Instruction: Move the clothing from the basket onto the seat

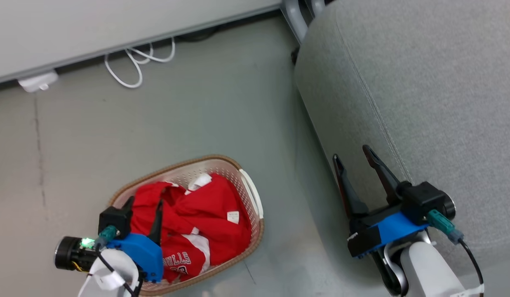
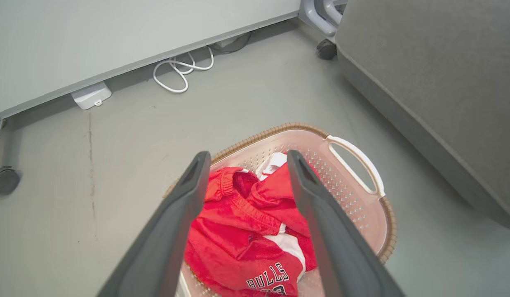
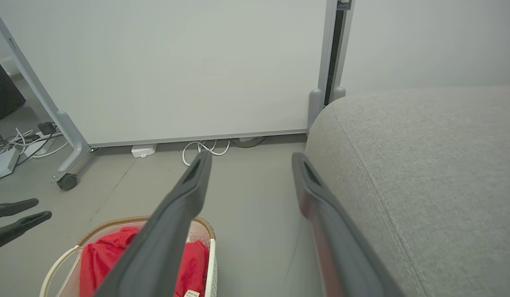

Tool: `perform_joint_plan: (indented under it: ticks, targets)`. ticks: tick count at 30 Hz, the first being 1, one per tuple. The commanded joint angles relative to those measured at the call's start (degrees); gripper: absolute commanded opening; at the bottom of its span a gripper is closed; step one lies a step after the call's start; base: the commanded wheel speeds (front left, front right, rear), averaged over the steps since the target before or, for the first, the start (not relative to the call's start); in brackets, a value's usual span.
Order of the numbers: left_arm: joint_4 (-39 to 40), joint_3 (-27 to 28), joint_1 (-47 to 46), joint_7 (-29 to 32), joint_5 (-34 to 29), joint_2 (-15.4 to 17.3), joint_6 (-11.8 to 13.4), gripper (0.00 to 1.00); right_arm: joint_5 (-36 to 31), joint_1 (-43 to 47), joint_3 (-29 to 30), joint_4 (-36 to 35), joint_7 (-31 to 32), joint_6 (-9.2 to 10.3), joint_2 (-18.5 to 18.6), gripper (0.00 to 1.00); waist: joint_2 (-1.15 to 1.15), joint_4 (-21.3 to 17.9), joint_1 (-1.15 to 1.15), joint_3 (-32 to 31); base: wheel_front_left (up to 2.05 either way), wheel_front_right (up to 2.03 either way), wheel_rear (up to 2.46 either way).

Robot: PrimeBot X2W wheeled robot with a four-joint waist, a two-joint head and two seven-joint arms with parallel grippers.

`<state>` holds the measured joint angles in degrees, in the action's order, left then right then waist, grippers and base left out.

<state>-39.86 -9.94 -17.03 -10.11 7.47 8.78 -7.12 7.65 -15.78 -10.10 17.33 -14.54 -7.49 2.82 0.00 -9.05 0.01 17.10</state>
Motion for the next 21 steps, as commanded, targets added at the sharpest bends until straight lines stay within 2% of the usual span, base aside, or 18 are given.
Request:
perform_joint_plan:
  ticks: [1, 11, 21]
  targets:
    - [-1.46, -0.70, -2.44, 1.09, -0.50, 1.27, -0.40, 1.00, 0.75, -1.79, -0.91, 0.12, -0.42, -0.01, 0.13, 1.00, 0.00, -3.23, -0.01, 4.60, 0.00, 0.00, 0.00]
    - [-8.54, -1.56, -9.56, 5.69, -0.13, 4.76, -0.28, 1.00, 4.01, -5.66, -4.23, -0.64, -0.71, -0.01, 0.09, 1.00, 0.00, -6.69, -0.01, 12.83, 0.00, 0.00, 0.00]
    - [-12.03, -0.83, -17.10, 8.84, 0.60, 9.89, 0.20, 1.00, 6.95, -8.98, -7.12, -3.31, -0.69, -0.01, 0.08, 1.00, 0.00, -9.95, -0.01, 21.32, 0.00, 0.00, 0.00]
